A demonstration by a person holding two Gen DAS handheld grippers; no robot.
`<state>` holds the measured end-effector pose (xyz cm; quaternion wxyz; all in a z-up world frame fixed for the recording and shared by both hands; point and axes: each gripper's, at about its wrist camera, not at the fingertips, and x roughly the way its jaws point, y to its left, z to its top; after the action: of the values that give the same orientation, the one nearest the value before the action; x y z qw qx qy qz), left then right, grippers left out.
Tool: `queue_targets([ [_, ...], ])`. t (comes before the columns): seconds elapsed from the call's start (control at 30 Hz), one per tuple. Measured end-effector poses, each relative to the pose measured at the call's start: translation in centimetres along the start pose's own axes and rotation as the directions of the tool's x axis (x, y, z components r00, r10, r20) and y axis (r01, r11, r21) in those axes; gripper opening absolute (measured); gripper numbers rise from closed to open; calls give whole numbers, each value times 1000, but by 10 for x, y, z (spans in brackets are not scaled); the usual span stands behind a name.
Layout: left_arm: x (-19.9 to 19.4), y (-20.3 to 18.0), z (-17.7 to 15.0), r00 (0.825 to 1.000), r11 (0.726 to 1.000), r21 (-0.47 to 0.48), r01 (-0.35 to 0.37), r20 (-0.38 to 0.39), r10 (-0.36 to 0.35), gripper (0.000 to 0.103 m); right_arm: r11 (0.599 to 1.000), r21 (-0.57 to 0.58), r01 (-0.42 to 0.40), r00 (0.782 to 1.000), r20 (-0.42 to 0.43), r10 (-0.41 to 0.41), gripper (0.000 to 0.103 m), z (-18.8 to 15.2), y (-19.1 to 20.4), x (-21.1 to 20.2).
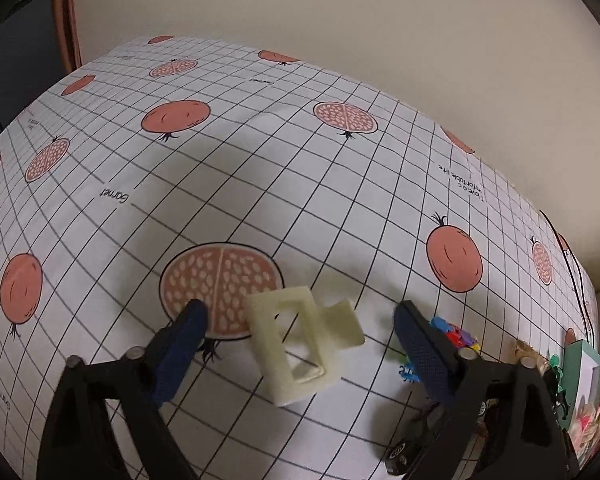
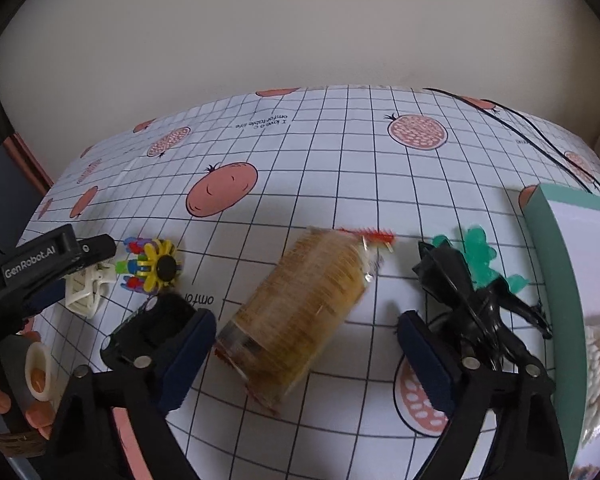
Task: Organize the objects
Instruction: 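Grasp the wafer snack packet with right tool while left tool grasps the white clip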
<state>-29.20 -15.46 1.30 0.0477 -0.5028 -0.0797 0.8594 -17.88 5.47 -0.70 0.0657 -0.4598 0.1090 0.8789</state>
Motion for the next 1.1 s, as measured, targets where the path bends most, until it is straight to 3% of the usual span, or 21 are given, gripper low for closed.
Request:
queue_targets([
  [0.1,4,0,1,1000,1000,1,-2,-6,2,90,1000,-17,9,1000,-3,-9,79,4,3,2],
  [0.17,6,2,3,1000,1000,-9,-13,-13,13,73,1000,-24,3,1000,-2,-3,72,7,5,3],
  [0.27,8,0,6,999,1000,-1,-29,-18,29,66,999,-41,7,1000,-10,-8,60,11,8,7],
  [0.33,9,-2,9,998,999,4,-44,-33,44,57,999,-42,1,1000,-24,-2,52,16,9,9],
  [0.4,10,-4,10,997,998,17,-55,-46,55,55,999,-40,-5,999,-40,4,42,21,9,12],
  [0.53,11,-3,8,996,997,27,-68,-54,69,49,998,-37,-47,998,-53,45,39,23,8,11],
  [0.8,-18,14,-1,995,993,-86,-79,-70,73,48,997,-25,-78,997,-5,78,39,26,-7,-33],
  [0.97,-52,-3,-14,999,991,-128,-32,-47,26,48,996,4,-85,996,40,85,39,26,-27,-71],
  [1.1,-77,-29,-27,999,994,-110,27,-27,-31,48,997,32,-74,995,64,71,39,25,-51,-92],
])
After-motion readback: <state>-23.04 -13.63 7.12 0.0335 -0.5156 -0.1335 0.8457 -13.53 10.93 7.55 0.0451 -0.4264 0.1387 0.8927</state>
